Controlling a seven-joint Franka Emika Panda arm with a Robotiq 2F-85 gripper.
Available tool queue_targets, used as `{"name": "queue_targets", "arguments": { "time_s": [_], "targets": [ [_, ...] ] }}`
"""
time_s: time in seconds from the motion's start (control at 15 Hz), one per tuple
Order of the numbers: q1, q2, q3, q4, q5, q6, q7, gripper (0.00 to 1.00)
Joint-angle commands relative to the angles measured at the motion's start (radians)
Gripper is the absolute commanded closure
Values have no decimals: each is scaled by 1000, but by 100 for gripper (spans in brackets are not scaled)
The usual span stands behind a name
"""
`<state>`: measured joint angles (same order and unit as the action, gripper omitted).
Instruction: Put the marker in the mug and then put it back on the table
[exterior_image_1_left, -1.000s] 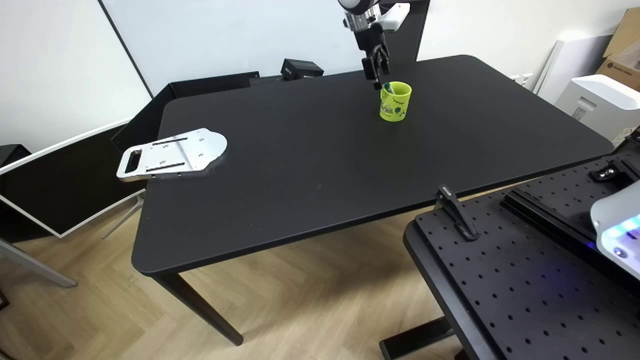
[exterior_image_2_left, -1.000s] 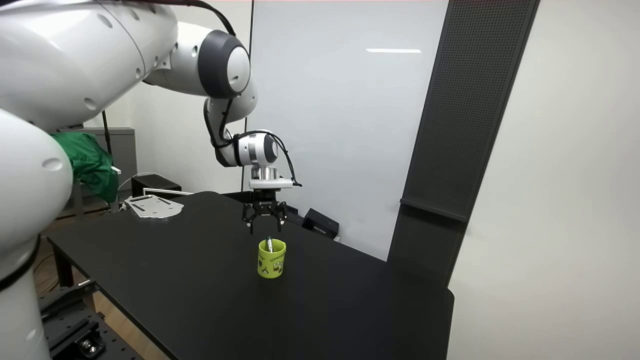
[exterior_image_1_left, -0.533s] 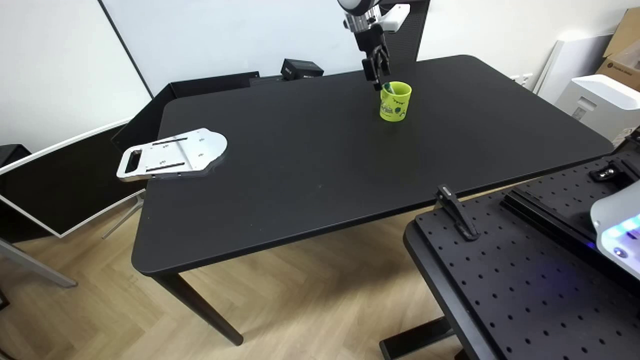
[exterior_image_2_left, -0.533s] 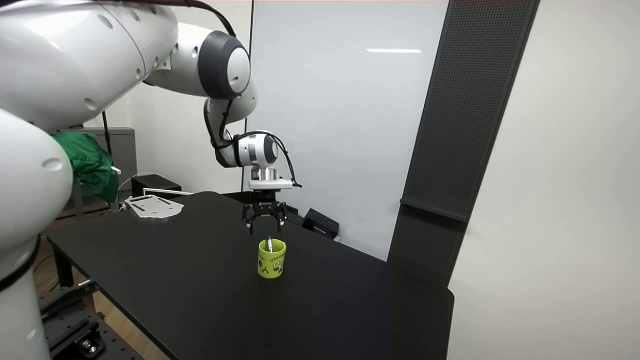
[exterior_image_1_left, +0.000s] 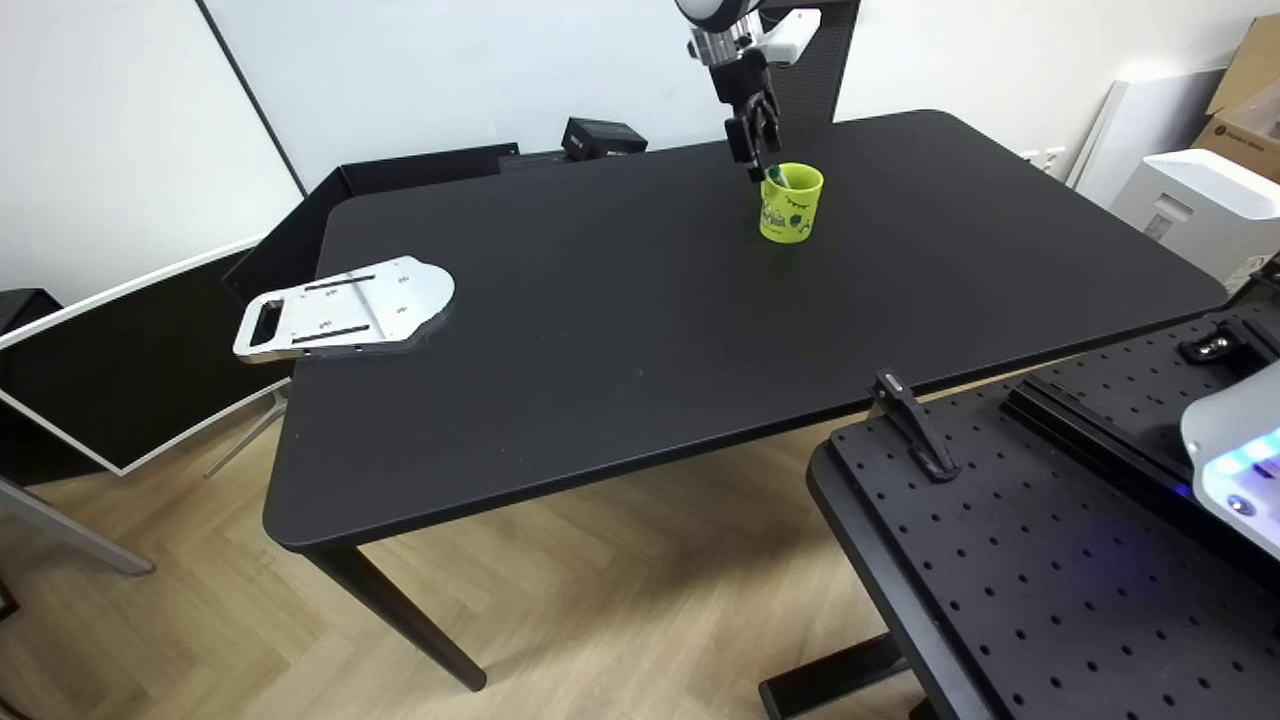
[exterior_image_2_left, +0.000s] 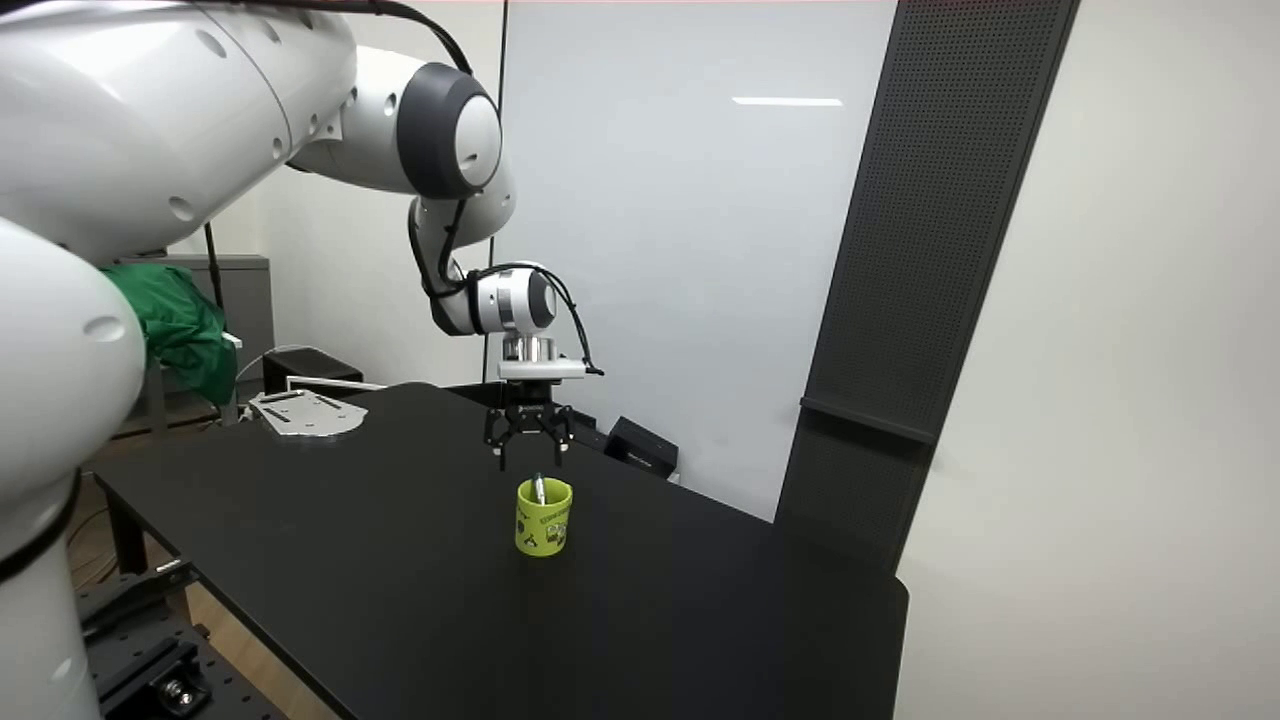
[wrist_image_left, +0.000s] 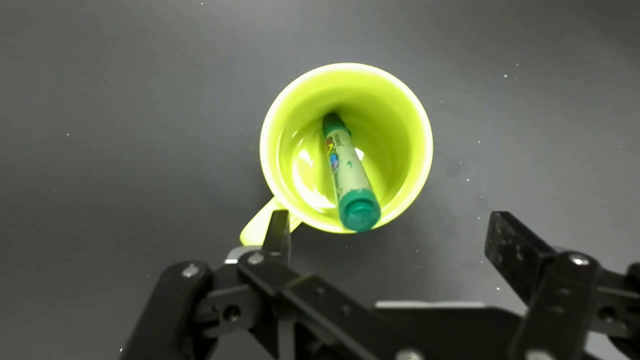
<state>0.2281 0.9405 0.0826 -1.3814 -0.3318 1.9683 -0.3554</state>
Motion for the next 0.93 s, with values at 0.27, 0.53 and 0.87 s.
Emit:
{"name": "queue_targets", "arguments": {
  "time_s": [0.27, 0.53, 0.87],
  "targets": [
    [-9, 9, 8, 15, 8, -18, 6, 0],
    [-9, 9, 8, 13, 9, -13, 8, 26],
    [-9, 4, 4, 8, 6, -14, 12, 61]
  ]
}}
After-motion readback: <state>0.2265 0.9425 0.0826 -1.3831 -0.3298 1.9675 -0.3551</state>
